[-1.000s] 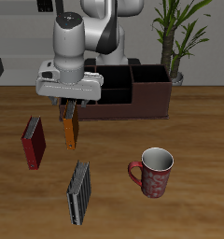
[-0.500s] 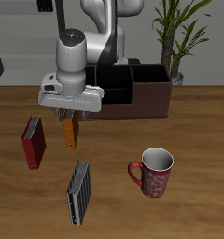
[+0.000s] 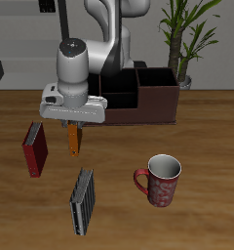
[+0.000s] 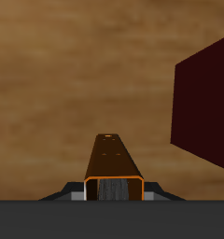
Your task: Place the orange book into the back desk caddy's left compartment
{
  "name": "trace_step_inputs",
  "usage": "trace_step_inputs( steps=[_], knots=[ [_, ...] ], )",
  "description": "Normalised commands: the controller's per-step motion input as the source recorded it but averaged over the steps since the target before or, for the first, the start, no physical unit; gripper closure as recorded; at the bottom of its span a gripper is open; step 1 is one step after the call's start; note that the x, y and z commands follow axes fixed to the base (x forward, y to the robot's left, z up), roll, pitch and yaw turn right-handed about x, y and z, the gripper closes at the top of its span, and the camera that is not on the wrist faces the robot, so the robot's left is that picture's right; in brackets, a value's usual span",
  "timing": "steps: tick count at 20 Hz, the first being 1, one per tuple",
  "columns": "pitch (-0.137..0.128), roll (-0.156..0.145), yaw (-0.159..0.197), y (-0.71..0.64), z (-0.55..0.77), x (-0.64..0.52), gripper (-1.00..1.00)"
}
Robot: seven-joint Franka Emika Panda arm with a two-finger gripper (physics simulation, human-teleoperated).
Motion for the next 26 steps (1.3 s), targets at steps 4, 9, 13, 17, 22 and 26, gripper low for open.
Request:
trace_step_inputs(
  steps=[4, 9, 13, 17, 22, 26],
  knots=[
    [0.015, -0.008, -0.011, -0.09, -0.02, 0.06, 1.00],
    [-0.016, 0.019, 0.010, 0.09, 0.18, -0.01, 1.00],
    [-0.035, 0.025, 0.041, 0.17, 0.31, -0.06, 1.00],
    [-0.011, 0.031, -0.031, 0.12, 0.61, -0.07, 1.00],
    [-0.063, -0.012, 0.021, -0.03, 0.63, -0.13, 1.00],
    [-0.014, -0.029, -0.013, -0.08, 0.62, -0.18, 1.00]
  ],
)
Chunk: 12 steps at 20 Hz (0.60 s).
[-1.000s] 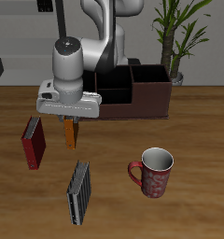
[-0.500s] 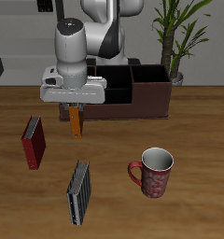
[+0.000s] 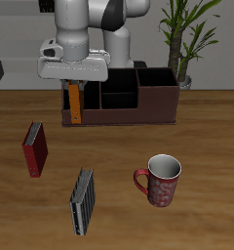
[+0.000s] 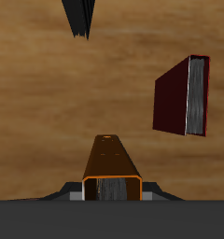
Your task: Place the orange book into the back desk caddy's left compartment
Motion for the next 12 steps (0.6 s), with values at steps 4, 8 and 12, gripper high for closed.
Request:
trace_step_inputs(
  steps=[4, 8, 12],
  knots=[
    [-0.055, -0.010, 0.037, -0.02, 0.62, -0.31, 1.00],
    [-0.022, -0.013, 0.018, -0.05, 0.45, -0.32, 1.00],
    [-0.018, -0.026, 0.030, -0.09, 0.23, -0.26, 1.00]
  ],
)
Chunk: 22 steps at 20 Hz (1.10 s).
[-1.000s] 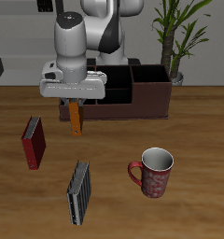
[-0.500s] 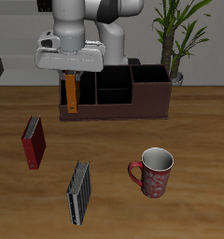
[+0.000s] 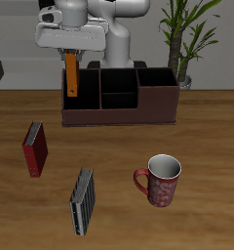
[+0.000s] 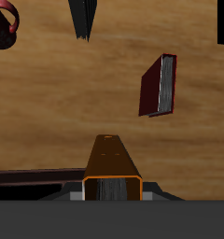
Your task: Place the orange book into the back desk caddy's left compartment
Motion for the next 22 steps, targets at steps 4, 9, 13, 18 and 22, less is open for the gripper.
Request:
trace_step_inputs(
  steps=[4, 9, 13, 18, 22],
  knots=[
    [0.000, -0.041, 0.019, -0.17, 0.14, -0.30, 1.00],
    [0.010, -0.026, -0.011, -0.11, 0.07, -0.27, 1.00],
    [-0.016, -0.019, -0.010, 0.01, 0.14, -0.34, 1.00],
    [-0.019, -0.021, -0.007, 0.05, 0.08, -0.25, 1.00],
    [-0.005, 0.006, 0.022, 0.15, -0.08, -0.21, 1.00]
  ],
)
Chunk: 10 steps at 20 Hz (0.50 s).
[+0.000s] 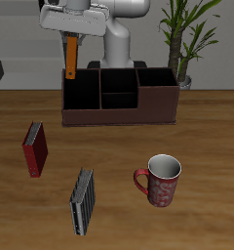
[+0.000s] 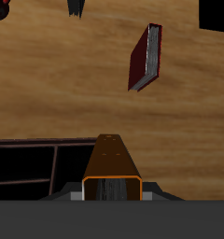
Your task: Place the orange book into the back desk caddy's left compartment
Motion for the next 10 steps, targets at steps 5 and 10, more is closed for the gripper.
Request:
trace_step_inputs(
  steps=[5, 10],
  knots=[
    [0.012, 0.001, 0.014, 0.15, -0.12, -0.15, 1.00],
    [0.006, 0.033, 0.022, 0.19, -0.08, -0.12, 1.00]
  ],
)
